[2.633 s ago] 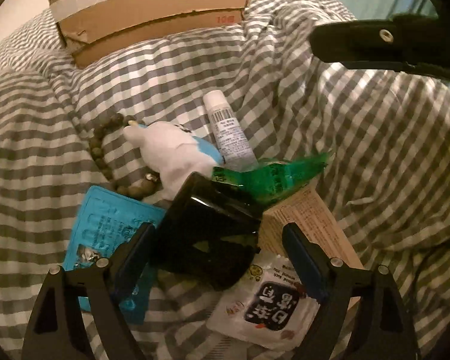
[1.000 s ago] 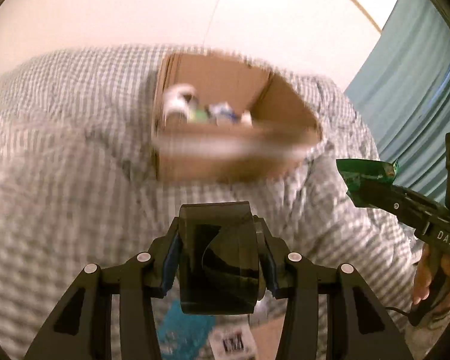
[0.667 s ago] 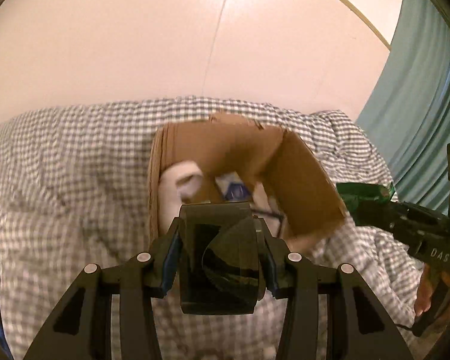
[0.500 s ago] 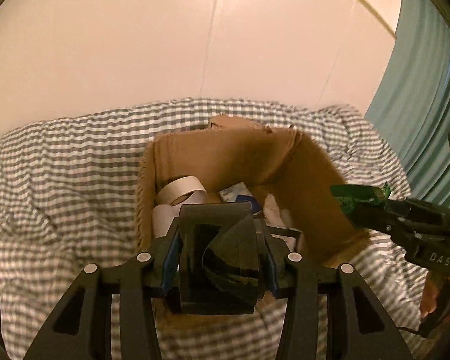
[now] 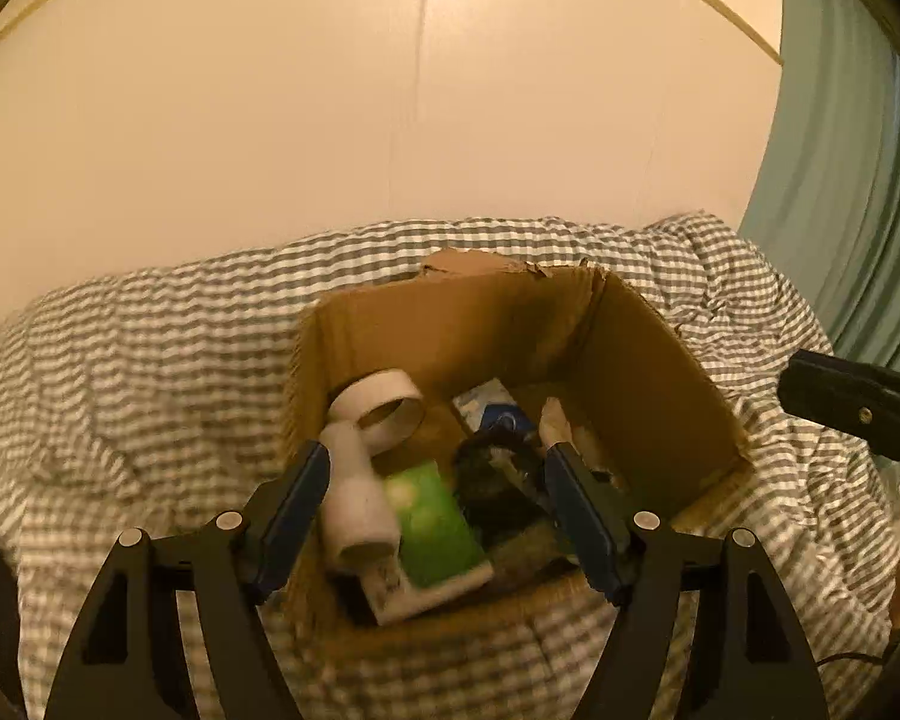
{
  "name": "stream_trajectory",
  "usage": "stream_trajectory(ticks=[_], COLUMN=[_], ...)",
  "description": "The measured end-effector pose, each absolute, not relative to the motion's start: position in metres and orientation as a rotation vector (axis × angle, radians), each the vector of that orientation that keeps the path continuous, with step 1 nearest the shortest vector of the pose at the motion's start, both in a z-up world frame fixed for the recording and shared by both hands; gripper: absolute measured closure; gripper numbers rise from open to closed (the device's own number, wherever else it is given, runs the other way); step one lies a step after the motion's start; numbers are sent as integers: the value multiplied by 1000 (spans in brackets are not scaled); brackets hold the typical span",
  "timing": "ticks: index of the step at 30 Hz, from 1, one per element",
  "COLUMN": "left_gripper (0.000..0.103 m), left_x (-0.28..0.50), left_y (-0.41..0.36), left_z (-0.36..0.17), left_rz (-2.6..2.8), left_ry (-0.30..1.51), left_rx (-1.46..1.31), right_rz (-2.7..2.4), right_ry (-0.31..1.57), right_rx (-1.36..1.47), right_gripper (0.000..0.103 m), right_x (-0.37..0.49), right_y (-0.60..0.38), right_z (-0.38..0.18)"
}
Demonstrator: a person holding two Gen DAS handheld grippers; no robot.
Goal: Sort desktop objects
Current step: 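Move both open tools back to the remaining items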
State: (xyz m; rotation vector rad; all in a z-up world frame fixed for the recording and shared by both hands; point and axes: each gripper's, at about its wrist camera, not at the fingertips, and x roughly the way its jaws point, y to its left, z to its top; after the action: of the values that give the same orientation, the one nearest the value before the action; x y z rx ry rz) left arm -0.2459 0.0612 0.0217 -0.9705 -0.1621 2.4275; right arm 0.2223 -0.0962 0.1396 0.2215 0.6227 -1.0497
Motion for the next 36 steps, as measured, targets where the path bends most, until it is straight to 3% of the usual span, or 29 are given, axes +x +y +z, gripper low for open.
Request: stream_trajectory(ticks=[2, 8, 16, 25, 31, 33, 34, 36], left_gripper=[11, 11, 11, 11, 11, 15, 27, 27], left_x=[-229, -159, -81, -40, -33, -29, -29, -33], left_y=[49, 11, 2, 29, 49, 57, 59, 57], left_z=[21, -14, -91, -150, -168, -172, -173, -171], left_rz=[2439, 2459, 2364, 2140, 2053, 2028, 2024, 2022], left_ry=[-175, -205, -156, 197, 338, 387, 394, 356], left_rx=[-995, -1085, -1290, -1516, -1552, -1549, -1545, -1555], right_rz=[-1041, -1035, -1062, -1050, -1036, -1032, -1027, -1020], right_ry=[622, 627, 735, 806, 854, 884, 903, 938], right_rx=[214, 209, 329, 329, 346, 347, 348, 348], right_gripper=[35, 35, 35, 35, 35, 35, 35, 36], right_x=[219, 195, 164, 168, 172, 176, 179, 184], right_y=[-71, -7, 38, 56, 50, 48, 47, 45], right_z=[142, 120, 45, 15, 0, -9, -14, -24])
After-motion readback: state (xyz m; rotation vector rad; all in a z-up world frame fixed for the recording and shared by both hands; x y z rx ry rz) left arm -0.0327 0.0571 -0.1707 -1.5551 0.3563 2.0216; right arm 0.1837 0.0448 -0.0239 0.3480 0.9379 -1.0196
